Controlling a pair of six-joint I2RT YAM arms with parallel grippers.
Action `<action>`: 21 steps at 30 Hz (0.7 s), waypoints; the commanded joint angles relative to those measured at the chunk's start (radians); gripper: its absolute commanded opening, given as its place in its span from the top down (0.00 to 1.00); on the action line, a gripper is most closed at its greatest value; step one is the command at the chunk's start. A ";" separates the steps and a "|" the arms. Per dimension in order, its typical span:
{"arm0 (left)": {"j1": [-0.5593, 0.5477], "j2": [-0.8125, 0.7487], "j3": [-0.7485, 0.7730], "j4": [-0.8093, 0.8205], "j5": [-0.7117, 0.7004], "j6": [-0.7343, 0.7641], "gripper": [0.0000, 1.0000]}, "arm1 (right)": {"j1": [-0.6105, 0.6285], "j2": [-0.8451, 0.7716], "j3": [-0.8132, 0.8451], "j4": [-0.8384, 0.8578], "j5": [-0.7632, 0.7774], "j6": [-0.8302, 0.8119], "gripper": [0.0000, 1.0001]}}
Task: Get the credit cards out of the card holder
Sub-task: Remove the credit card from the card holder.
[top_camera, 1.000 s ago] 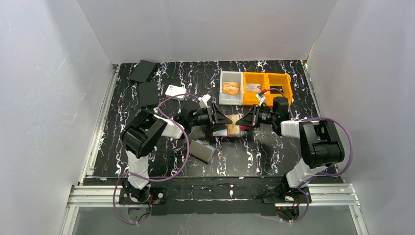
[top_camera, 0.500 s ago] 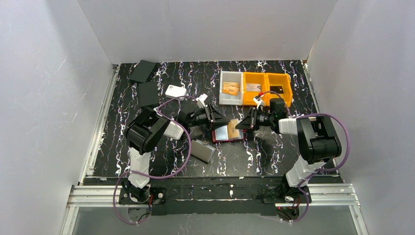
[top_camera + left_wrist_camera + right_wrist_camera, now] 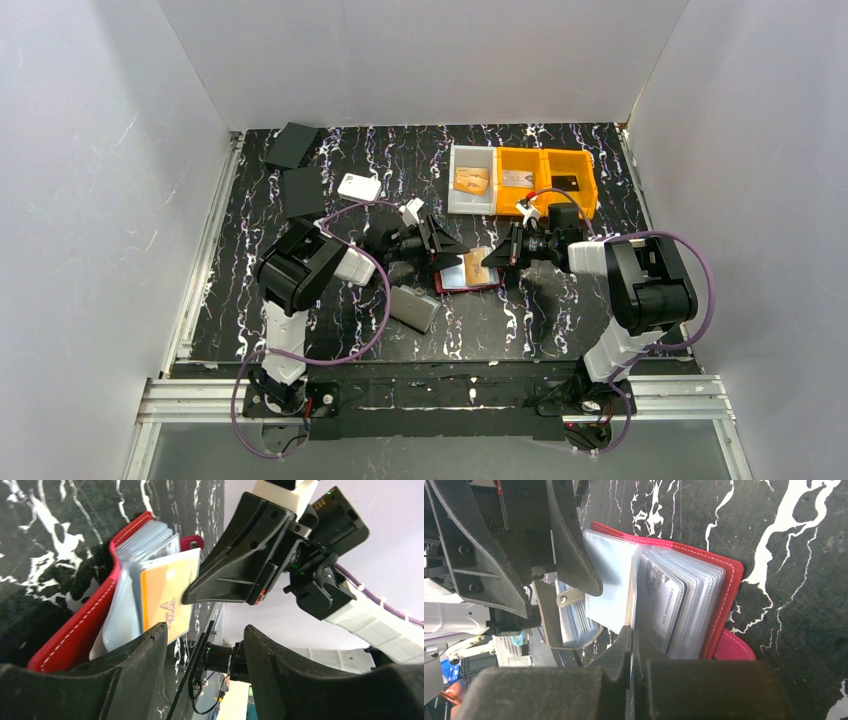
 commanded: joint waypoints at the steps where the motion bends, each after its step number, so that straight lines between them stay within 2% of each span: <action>1: 0.004 0.006 -0.010 -0.084 -0.004 0.046 0.44 | 0.001 0.003 0.031 -0.035 0.039 -0.050 0.92; 3: 0.004 0.017 -0.008 -0.098 -0.004 0.052 0.43 | 0.001 0.003 0.031 -0.040 0.044 -0.058 0.81; 6: 0.004 0.023 -0.004 -0.115 -0.003 0.064 0.43 | 0.002 0.010 0.034 -0.039 0.037 -0.061 0.79; 8: 0.004 0.025 -0.002 -0.129 -0.003 0.075 0.43 | 0.001 0.017 0.033 -0.035 0.029 -0.060 0.81; 11: 0.004 0.033 0.006 -0.135 0.002 0.081 0.44 | 0.002 0.037 0.035 -0.006 -0.011 -0.029 0.99; 21: 0.004 0.055 0.011 -0.115 0.062 0.082 0.44 | -0.009 0.070 0.007 0.231 -0.155 0.194 0.99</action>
